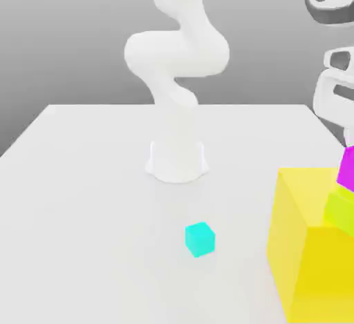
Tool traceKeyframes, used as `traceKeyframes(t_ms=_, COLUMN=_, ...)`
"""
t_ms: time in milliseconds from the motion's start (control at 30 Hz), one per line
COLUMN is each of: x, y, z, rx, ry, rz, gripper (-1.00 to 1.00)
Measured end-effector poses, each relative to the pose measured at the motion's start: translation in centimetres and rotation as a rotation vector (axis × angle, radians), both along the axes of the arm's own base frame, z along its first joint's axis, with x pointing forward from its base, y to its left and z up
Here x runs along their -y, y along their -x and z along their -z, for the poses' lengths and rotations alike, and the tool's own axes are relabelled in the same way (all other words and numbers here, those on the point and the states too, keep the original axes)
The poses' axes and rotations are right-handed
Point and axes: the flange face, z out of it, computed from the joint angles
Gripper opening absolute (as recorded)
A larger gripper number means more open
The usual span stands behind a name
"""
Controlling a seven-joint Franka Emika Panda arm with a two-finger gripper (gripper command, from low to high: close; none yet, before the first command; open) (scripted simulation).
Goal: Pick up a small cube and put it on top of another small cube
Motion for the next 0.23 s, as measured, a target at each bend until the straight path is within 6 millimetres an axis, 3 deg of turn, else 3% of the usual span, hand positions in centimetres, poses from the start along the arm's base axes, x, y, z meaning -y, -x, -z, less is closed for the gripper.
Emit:
traceKeyframes(t_ms=133, x=0.7, y=-0.4, z=0.1, rx=-0.002, ry=0.001, rz=0.016, gripper=1.00)
traceKeyframes(t_ms=233, x=2.4, y=-1.3, z=-4.1, rx=-0.002, ry=0.001, rz=0.052, gripper=1.00)
